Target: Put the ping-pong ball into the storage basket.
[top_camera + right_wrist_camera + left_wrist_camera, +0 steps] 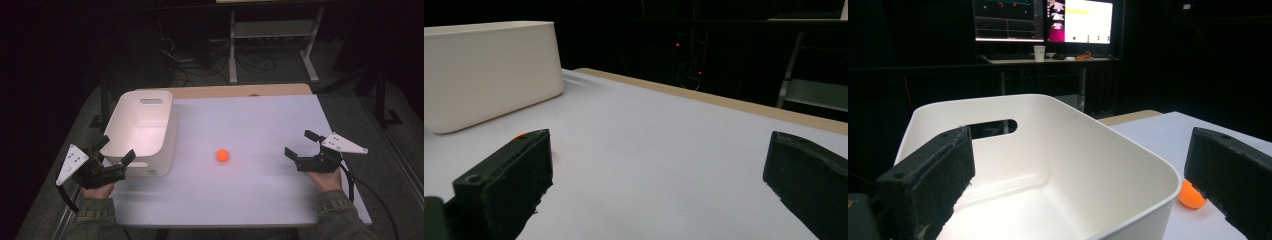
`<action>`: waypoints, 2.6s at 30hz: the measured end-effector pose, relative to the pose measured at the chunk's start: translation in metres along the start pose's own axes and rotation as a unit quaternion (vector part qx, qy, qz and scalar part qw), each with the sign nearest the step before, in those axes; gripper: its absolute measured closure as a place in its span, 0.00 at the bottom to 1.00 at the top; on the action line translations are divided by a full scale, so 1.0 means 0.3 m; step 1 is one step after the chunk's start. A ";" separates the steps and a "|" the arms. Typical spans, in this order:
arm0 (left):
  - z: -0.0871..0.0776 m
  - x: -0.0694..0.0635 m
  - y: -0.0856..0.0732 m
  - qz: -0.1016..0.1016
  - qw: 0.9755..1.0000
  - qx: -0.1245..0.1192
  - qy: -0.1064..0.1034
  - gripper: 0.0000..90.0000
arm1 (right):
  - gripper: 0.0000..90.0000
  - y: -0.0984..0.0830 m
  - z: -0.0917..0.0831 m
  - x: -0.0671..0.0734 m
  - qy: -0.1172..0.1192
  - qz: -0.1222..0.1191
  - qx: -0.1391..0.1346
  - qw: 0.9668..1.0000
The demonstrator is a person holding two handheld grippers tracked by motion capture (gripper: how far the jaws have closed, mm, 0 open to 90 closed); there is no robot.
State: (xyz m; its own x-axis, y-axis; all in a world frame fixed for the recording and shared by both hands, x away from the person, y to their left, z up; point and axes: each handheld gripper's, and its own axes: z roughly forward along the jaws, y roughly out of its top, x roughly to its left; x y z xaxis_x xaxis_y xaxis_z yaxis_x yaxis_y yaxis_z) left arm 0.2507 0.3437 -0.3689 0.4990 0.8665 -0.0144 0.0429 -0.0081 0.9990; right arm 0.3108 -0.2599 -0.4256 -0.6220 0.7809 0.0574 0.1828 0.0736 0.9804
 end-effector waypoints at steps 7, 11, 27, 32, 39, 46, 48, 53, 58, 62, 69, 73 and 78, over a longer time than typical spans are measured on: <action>0.005 -0.002 0.018 0.003 1.000 0.007 -0.006 0.00 | 0.00 -0.001 0.006 0.006 0.004 -0.002 0.004 1.000; 0.009 -0.001 0.030 0.006 1.000 0.017 -0.009 0.00 | 0.00 -0.001 0.007 0.004 0.003 0.000 0.002 1.000; 0.027 0.003 0.090 0.025 0.999 0.038 -0.022 0.00 | 0.00 -0.002 0.007 0.004 -0.001 -0.003 0.004 1.000; 0.043 -0.006 0.116 0.034 0.998 0.041 -0.032 0.00 | 0.00 -0.002 0.007 0.005 0.000 -0.003 0.004 1.000; 0.072 -0.017 0.152 0.050 0.996 0.055 -0.045 0.00 | 0.00 -0.002 0.008 0.003 -0.001 -0.002 0.004 1.000; 0.101 -0.027 0.168 0.057 0.994 0.068 -0.059 0.00 | 0.00 -0.002 0.007 0.003 0.000 -0.002 0.004 1.000; 0.111 -0.032 0.173 0.063 0.993 0.073 -0.063 0.00 | 0.00 -0.003 0.007 0.003 0.000 -0.002 0.005 1.000; 0.135 -0.043 0.192 0.075 0.991 0.086 -0.074 0.00 | 0.00 -0.003 0.008 0.004 0.001 -0.002 0.006 1.000; 0.158 -0.051 0.213 0.085 0.988 0.097 -0.085 0.00 | 0.00 -0.003 0.007 0.004 0.001 -0.002 0.005 1.000; 0.177 -0.061 0.231 0.091 0.987 0.099 -0.094 0.00 | 0.00 -0.003 0.008 0.004 0.002 -0.002 0.005 1.000; 0.209 -0.073 0.253 0.097 0.984 0.108 -0.106 0.00 | 0.00 -0.002 0.006 0.004 0.001 -0.003 0.004 1.000; 0.228 -0.084 0.261 0.102 0.982 0.115 -0.114 0.00 | 0.00 -0.002 0.007 0.005 0.003 -0.003 0.004 1.000; 0.258 -0.097 0.272 0.111 0.978 0.122 -0.125 0.00 | 0.00 -0.002 0.007 0.005 0.003 -0.003 0.005 1.000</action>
State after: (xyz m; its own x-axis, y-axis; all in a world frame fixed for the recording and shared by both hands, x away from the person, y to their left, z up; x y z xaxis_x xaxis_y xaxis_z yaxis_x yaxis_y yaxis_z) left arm 0.3065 0.2792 -0.2901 0.7141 0.6811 0.1615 0.1004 -0.3280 0.9393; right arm 0.3112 -0.2575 -0.4264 -0.6281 0.7763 0.0538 0.1870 0.0835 0.9788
